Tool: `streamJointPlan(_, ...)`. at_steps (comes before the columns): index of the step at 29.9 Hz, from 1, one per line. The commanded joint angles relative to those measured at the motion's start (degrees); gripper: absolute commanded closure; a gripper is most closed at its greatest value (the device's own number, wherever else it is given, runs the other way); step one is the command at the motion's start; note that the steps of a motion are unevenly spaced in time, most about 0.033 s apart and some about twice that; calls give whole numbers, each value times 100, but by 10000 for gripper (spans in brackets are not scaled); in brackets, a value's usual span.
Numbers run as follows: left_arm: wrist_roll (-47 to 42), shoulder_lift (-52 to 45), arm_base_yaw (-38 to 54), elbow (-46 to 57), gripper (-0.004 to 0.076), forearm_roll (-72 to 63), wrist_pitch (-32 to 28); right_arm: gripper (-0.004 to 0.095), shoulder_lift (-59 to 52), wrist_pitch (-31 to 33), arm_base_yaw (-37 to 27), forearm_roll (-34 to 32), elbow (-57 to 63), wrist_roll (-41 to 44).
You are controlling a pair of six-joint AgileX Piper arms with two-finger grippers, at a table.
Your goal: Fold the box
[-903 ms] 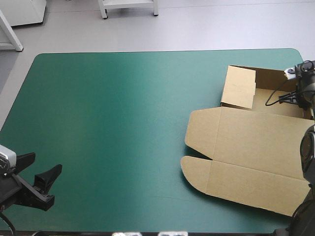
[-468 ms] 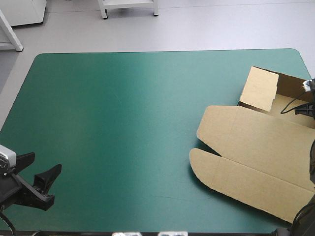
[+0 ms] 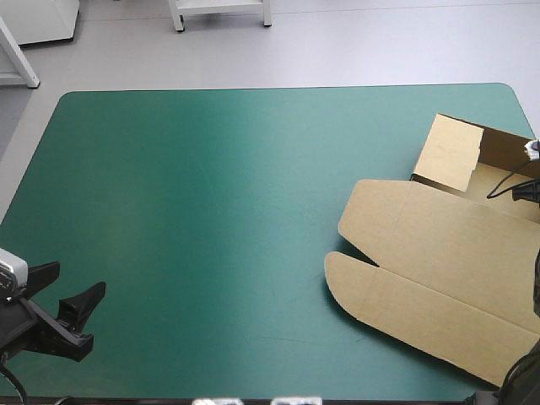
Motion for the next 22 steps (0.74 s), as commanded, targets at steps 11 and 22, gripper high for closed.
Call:
streamJointPlan(11, -10, 50, -33, -116, 230, -17, 232, 351, -1296, 114, -79, 731, -82, -337)
streamJointPlan(22, -153, 50, -33, -116, 230, 9, 138, 430, -2634, 401, -68, 3446, -72, -1639)
